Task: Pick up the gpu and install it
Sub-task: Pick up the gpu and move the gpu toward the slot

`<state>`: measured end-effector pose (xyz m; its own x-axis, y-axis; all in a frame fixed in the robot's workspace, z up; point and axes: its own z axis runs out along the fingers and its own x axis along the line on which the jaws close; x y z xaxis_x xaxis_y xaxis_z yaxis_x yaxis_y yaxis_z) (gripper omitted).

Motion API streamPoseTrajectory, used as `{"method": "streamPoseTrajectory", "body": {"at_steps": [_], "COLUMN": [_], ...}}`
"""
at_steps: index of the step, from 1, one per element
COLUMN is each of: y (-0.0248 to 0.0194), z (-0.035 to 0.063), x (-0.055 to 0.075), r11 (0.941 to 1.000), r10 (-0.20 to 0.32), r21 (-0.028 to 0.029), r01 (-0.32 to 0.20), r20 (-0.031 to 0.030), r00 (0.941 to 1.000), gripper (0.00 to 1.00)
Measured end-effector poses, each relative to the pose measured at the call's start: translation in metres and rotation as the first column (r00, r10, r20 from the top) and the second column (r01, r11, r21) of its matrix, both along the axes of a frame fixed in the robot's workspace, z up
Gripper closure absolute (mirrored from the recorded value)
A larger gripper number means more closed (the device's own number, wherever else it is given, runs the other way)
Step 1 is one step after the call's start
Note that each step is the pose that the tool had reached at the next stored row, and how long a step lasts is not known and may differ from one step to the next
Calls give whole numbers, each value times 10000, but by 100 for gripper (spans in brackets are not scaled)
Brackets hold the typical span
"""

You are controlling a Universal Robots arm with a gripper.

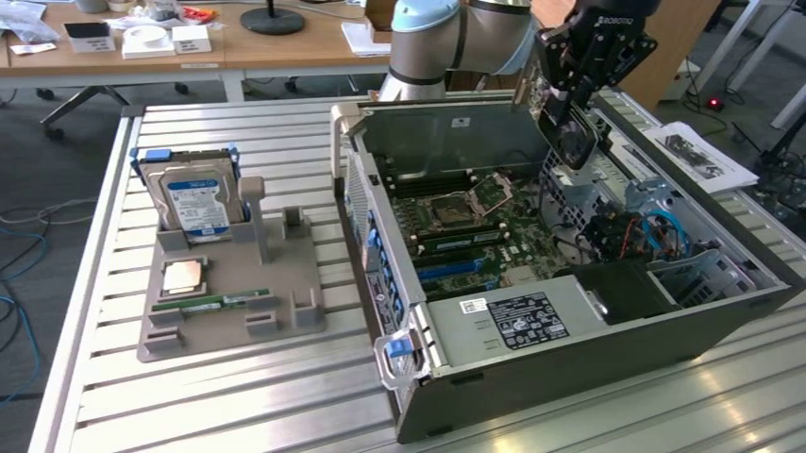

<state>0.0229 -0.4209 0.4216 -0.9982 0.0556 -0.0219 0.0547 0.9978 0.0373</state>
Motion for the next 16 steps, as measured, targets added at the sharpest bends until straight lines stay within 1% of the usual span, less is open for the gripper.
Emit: {"method": "streamPoseTrajectory", "body": {"at_steps": [10, 16], "y": [0, 0], "z": [0, -3], "x": [4, 58], "r11": [10000, 10000], "r10": [1, -1], "r21": [1, 3], "r01": [-1, 1], "r20": [0, 1], "r00": [10000, 10000], "gripper": [73, 73]}}
